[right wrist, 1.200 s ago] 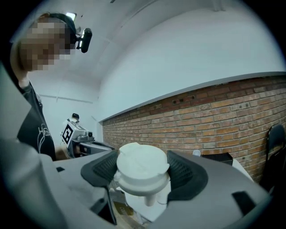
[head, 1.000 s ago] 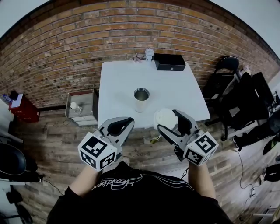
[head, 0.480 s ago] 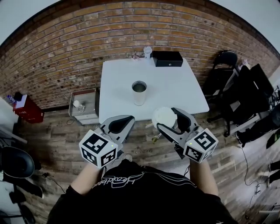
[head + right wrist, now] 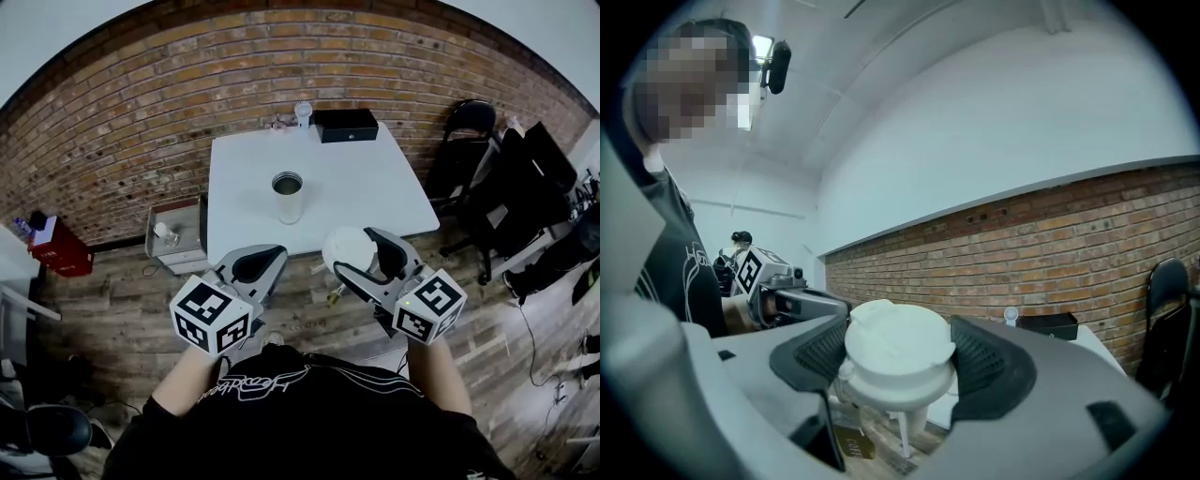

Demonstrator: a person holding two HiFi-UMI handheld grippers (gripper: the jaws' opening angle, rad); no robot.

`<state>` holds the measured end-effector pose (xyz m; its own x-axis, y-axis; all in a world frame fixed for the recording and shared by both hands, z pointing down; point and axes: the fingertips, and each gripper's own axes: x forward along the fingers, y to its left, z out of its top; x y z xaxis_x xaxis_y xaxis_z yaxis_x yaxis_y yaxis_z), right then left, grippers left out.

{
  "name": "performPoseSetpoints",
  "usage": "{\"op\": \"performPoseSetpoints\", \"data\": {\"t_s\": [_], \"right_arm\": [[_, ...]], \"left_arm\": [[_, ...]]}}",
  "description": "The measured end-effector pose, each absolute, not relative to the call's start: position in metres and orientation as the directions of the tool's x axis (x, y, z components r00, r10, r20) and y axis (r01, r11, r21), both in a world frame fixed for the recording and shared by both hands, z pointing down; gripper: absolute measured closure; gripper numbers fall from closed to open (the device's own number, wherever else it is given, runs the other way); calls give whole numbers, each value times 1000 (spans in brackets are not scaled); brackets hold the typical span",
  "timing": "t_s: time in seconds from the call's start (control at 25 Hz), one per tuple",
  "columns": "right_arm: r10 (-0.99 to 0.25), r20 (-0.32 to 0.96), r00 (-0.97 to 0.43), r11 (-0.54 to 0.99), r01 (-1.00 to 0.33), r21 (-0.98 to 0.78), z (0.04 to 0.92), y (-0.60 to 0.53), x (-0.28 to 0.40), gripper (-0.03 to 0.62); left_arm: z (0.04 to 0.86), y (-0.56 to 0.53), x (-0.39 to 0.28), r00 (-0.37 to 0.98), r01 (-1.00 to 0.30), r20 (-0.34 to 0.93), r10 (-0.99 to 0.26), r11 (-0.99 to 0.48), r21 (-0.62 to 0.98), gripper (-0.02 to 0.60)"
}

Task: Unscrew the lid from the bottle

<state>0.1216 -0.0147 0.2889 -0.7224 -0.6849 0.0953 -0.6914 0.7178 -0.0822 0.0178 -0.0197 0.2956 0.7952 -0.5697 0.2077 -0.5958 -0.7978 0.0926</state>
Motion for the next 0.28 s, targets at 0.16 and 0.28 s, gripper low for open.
{"op": "performPoseSetpoints", "data": {"t_s": [0.16, 0.28], "right_arm": [[-691, 87, -717, 714, -697, -73, 284, -8, 125, 253], [-692, 84, -717, 713, -697, -71, 281, -3, 127, 253]], "left_arm": [[293, -15, 21, 799, -592, 205, -566, -800, 100, 551], [292, -12, 23, 800, -592, 203, -565, -799, 109, 551]]}}
